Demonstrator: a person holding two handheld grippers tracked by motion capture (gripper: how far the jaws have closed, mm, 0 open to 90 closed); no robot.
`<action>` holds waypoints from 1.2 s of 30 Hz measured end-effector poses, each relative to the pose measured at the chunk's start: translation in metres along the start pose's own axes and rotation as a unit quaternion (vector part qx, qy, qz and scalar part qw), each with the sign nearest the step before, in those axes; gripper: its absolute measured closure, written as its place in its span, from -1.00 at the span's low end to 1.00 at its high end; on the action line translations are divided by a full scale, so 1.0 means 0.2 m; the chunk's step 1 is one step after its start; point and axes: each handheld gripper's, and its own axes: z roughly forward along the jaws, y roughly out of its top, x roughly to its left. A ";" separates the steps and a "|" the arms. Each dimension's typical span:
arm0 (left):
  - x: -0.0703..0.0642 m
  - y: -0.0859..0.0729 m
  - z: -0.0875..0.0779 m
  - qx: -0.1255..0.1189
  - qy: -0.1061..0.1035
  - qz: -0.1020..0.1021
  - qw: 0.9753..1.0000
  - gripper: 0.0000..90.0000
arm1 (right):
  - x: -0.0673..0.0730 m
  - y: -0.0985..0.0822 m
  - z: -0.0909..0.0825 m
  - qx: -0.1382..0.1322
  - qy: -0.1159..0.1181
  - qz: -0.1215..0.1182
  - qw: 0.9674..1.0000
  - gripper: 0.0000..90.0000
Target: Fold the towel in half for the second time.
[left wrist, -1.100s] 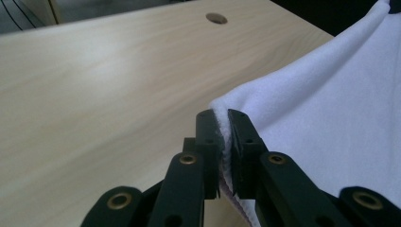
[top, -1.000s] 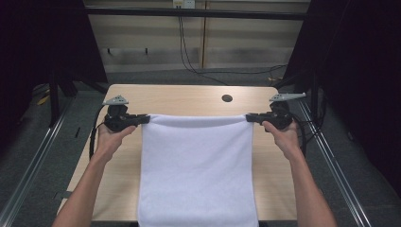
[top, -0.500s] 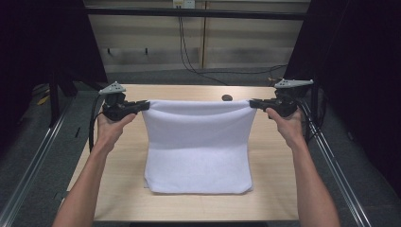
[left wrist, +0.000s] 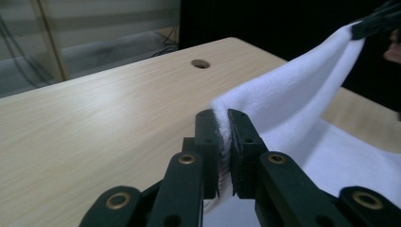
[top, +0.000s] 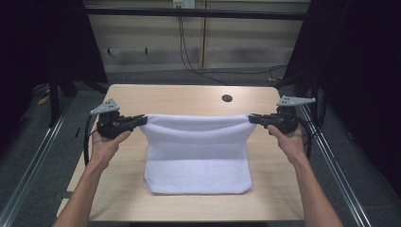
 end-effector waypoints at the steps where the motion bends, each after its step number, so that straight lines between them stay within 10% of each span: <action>1: -0.03 -0.05 -0.03 0.006 0.003 -0.001 1.000 0.86 | 0.02 -0.02 -0.01 0.003 0.003 -0.002 1.000 0.93; 23: -0.21 -0.38 -0.15 0.082 -0.045 -0.004 0.996 0.84 | 0.26 -0.40 -0.10 0.061 0.055 -0.007 0.997 0.91; 36: -0.28 -0.57 -0.18 0.135 -0.058 -0.006 0.989 0.77 | 0.36 -0.62 -0.09 0.132 0.079 0.010 0.988 0.60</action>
